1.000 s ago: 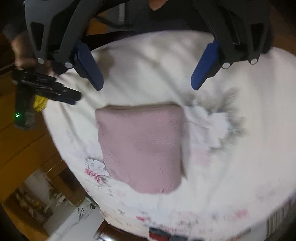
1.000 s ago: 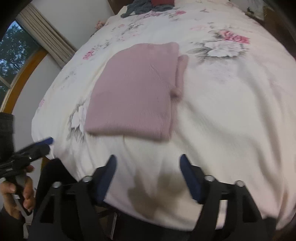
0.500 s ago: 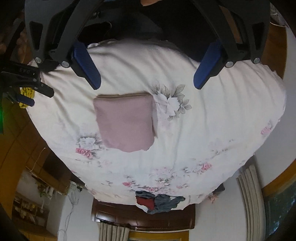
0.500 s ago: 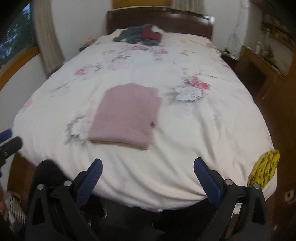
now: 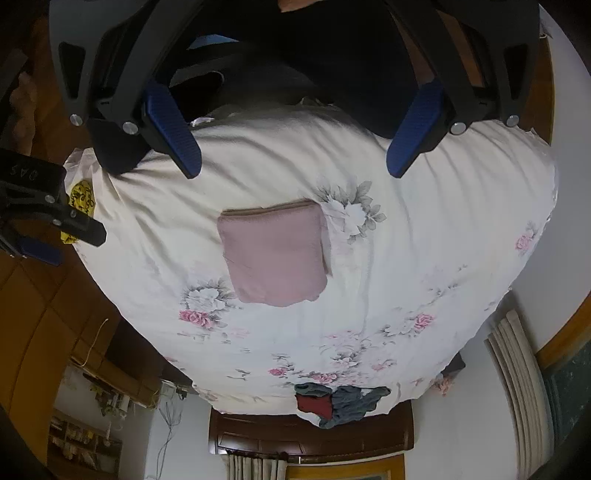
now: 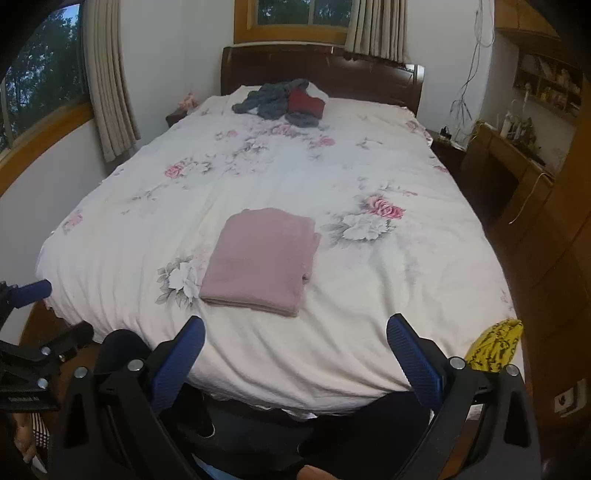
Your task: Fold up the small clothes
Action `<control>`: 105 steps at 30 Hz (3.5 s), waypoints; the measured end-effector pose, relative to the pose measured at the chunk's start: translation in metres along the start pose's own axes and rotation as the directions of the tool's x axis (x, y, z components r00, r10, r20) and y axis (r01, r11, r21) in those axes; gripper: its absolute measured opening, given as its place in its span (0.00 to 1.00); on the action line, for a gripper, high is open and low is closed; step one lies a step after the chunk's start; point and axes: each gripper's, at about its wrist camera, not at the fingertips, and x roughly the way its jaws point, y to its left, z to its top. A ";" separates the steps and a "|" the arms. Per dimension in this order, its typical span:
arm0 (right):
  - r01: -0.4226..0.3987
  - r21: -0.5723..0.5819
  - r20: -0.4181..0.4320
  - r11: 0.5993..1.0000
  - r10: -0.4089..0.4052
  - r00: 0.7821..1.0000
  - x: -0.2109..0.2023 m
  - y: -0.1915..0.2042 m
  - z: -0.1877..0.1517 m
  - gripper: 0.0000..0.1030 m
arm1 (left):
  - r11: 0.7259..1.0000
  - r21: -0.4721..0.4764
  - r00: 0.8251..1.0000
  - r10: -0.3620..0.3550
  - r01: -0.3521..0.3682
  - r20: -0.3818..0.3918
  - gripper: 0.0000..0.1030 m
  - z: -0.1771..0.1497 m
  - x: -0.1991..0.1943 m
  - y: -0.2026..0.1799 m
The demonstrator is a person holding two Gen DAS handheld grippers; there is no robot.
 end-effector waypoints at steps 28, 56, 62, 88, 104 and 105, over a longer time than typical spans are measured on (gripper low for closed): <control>-0.005 -0.014 -0.030 1.000 0.005 1.000 0.007 0.011 -0.007 0.96 | 0.999 -0.038 1.000 0.029 -0.029 -0.004 0.97 0.005 0.000 -0.001; -0.016 -0.018 -0.034 1.000 0.015 0.999 0.025 0.009 0.002 0.96 | 0.998 -0.032 0.999 0.045 -0.045 -0.016 0.97 0.017 0.012 -0.001; -0.031 -0.016 -0.026 0.999 0.031 0.999 0.025 0.009 0.003 0.96 | 0.998 -0.038 0.999 0.049 -0.049 -0.013 0.97 0.018 0.008 0.000; -0.016 -0.017 -0.028 1.000 0.016 0.999 0.027 0.012 0.003 0.96 | 0.998 -0.042 0.999 0.035 -0.036 -0.021 0.97 0.018 0.014 0.003; -0.032 -0.013 -0.032 0.999 0.031 0.999 0.038 0.009 0.011 0.96 | 0.998 -0.052 0.998 0.040 -0.042 -0.043 0.97 0.024 0.029 0.007; -0.033 -0.012 -0.033 0.999 0.032 0.999 0.039 0.008 0.012 0.96 | 0.998 -0.053 0.998 0.040 -0.042 -0.044 0.97 0.024 0.029 0.007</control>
